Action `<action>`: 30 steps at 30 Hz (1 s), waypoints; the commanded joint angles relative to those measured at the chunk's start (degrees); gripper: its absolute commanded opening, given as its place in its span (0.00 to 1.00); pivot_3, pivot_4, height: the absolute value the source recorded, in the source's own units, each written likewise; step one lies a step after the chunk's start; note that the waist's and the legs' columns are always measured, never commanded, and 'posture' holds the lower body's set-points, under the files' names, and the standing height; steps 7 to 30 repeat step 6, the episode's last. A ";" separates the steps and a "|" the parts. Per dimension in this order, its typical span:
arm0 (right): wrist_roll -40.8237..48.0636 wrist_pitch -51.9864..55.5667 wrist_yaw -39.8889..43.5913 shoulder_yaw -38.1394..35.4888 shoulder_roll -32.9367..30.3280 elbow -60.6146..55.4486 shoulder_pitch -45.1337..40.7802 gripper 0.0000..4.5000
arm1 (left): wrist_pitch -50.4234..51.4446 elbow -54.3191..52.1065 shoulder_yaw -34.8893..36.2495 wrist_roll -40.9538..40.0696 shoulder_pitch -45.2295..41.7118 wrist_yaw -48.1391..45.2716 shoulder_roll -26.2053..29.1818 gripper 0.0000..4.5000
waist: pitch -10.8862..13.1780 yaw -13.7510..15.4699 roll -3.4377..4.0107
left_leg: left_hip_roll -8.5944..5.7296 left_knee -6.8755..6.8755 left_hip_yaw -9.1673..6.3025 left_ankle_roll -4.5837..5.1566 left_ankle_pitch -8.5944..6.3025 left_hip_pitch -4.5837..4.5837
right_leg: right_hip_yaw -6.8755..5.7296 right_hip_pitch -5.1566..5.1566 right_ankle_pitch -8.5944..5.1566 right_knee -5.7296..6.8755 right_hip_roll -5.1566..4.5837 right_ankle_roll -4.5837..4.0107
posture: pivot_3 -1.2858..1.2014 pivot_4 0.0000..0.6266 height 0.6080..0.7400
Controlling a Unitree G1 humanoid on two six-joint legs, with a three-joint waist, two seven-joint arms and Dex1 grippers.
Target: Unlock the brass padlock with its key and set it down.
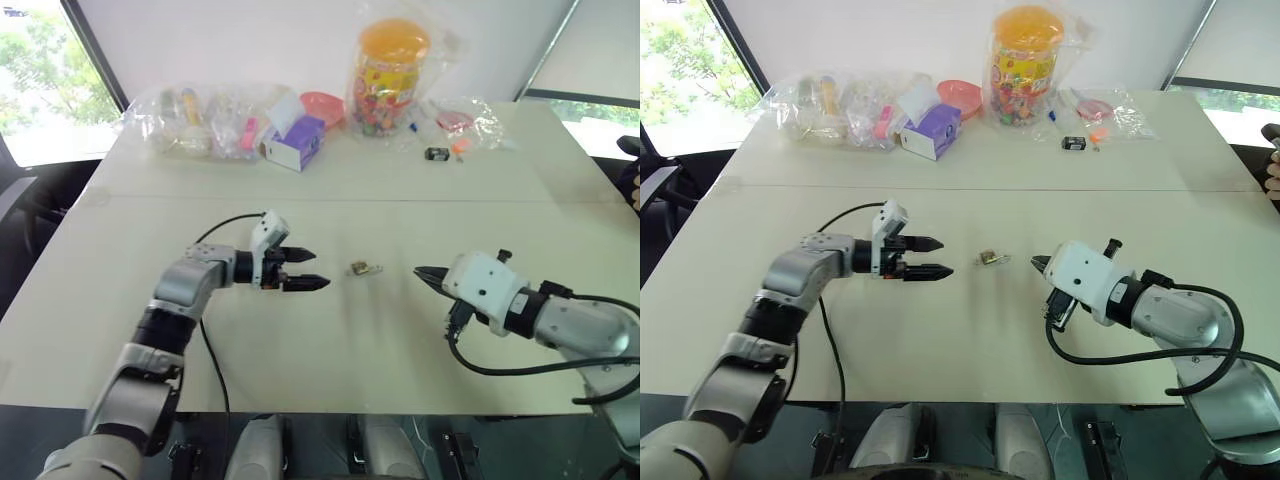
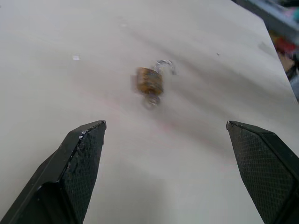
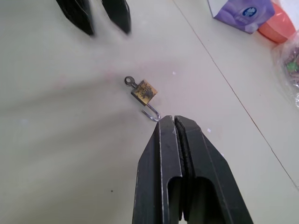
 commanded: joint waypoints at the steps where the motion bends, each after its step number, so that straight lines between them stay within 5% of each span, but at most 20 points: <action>1: 0.82 -1.41 1.83 -2.23 -1.84 0.39 0.11 0.00 | -1.19 -4.95 -0.06 -0.81 -0.09 -1.96 1.28 0.96 | 0.00 0.57 0.00 | -0.01 0.01 0.00 0.00 0.00 -0.01 | 0.00 0.01 0.00 -0.03 -0.01 0.00 | 0.52 0.24 0.96; 30: 2.48 -0.95 4.52 -4.22 -4.06 0.57 1.13 0.00 | -0.86 -8.83 1.17 -2.08 0.18 -3.72 4.06 0.96 | 0.01 0.40 -0.01 | -0.02 0.01 -0.01 0.04 -0.02 -0.04 | -0.01 0.01 0.00 -0.05 0.03 0.00 | 0.52 0.24 0.96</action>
